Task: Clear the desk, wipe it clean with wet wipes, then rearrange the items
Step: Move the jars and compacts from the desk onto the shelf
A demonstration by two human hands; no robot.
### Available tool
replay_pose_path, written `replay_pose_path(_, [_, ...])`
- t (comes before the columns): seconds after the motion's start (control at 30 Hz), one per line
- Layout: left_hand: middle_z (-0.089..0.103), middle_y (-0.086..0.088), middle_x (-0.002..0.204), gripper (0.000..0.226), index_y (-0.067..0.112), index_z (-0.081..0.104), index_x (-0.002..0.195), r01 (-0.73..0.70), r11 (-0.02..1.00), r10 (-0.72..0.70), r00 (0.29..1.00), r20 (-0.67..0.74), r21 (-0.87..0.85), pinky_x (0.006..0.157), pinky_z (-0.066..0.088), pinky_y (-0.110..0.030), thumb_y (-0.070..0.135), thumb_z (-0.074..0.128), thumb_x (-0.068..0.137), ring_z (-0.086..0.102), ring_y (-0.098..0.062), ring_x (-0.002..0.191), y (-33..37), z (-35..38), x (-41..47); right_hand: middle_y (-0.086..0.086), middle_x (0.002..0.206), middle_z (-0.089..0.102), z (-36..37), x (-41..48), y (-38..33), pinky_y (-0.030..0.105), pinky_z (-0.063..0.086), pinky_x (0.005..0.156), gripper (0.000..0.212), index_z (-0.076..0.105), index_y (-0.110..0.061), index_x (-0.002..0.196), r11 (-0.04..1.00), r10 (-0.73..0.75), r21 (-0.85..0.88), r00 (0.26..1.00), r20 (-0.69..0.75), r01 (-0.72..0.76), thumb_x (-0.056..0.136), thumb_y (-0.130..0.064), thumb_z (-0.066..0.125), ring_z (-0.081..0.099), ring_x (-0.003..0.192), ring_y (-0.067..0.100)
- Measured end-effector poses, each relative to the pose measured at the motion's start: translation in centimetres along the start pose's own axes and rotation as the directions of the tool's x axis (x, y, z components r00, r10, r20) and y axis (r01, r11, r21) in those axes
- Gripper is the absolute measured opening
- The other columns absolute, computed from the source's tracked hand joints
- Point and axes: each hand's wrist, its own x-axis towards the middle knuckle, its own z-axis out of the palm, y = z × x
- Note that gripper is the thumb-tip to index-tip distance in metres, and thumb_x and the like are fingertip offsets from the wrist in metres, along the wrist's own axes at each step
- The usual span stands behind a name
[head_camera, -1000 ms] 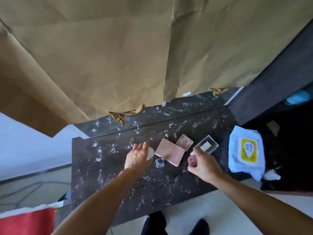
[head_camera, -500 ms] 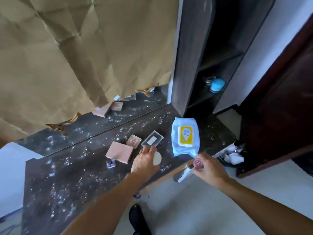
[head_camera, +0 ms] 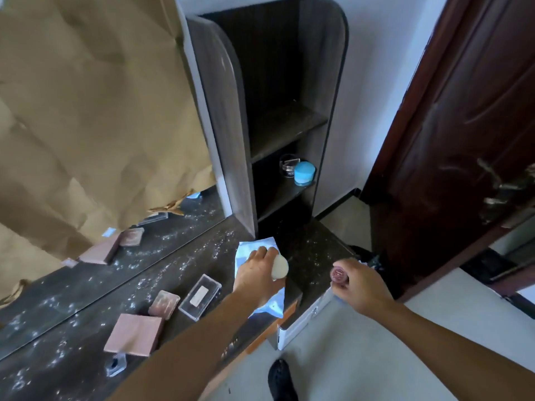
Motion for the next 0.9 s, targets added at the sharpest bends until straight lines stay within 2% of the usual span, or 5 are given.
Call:
replay_pose_path(0.2, [0.056, -0.002, 0.115, 0.055, 0.019, 0.043, 0.121, 0.019, 0.998, -0.021, 0.999, -0.032, -0.065, 0.074, 0.043, -0.033, 0.039, 0.068, 0.077, 0.054, -0.025, 0.105, 1.1, -0.6, 9.4, -0.003, 0.108, 0.064, -2.6, 6.6, 1.9, 0.032, 0.053, 0.081, 0.042, 0.057, -0.024, 0.116, 0.997, 0.031, -0.068, 0.999, -0.007, -0.032, 0.079, -0.041, 0.064, 0.062, 0.096, 0.017])
replay_pose_path(0.33, [0.057, -0.008, 0.112, 0.057, 0.017, 0.045, 0.122, 0.055, 0.997, -0.056, 0.998, -0.024, -0.048, 0.082, 0.044, -0.035, 0.037, 0.071, 0.076, 0.055, -0.029, 0.102, 1.0, -0.8, 14.0, -0.003, 0.111, 0.064, -3.4, 9.6, 2.8, 0.031, 0.053, 0.084, 0.045, 0.054, -0.026, 0.121, 0.995, 0.06, -0.075, 0.998, 0.012, -0.059, 0.081, -0.044, 0.061, 0.062, 0.099, 0.015])
replay_pose_path(0.47, [0.049, -0.006, 0.119, 0.057, 0.017, 0.049, 0.122, 0.08, 0.997, -0.079, 0.996, -0.037, 0.014, 0.093, 0.04, -0.035, 0.035, 0.073, 0.074, 0.046, -0.026, 0.112, 0.7, -0.4, 18.3, -0.003, 0.112, 0.064, -3.3, 12.2, 4.1, 0.03, 0.052, 0.086, 0.045, 0.055, -0.023, 0.122, 0.998, 0.029, -0.058, 0.999, 0.046, -0.026, 0.081, -0.043, 0.062, 0.061, 0.1, 0.015])
replay_pose_path(0.73, [0.048, -0.012, 0.128, 0.06, 0.012, 0.042, 0.131, 0.367, 0.92, -0.378, 0.923, -0.065, -0.138, 0.087, 0.045, -0.04, 0.032, 0.069, 0.081, 0.049, -0.032, 0.115, 0.9, 1.3, 25.4, 0.0, 0.104, 0.066, -3.6, 19.1, 8.0, 0.027, 0.049, 0.082, 0.045, 0.059, -0.018, 0.118, 0.995, -0.097, 0.009, 0.984, 0.151, 0.097, 0.078, -0.036, 0.067, 0.062, 0.097, 0.017])
replay_pose_path(0.9, [0.052, -0.017, 0.127, 0.064, 0.007, 0.041, 0.134, 0.491, 0.84, -0.528, 0.839, -0.135, -0.231, 0.088, 0.044, -0.041, 0.027, 0.069, 0.08, 0.047, -0.036, 0.116, 1.5, 3.4, 28.8, -0.001, 0.086, 0.068, -4.2, 24.3, 10.4, 0.03, 0.051, 0.068, 0.035, 0.064, -0.02, 0.105, 0.98, -0.199, 0.02, 0.959, 0.201, 0.199, 0.072, -0.032, 0.069, 0.065, 0.077, 0.022])
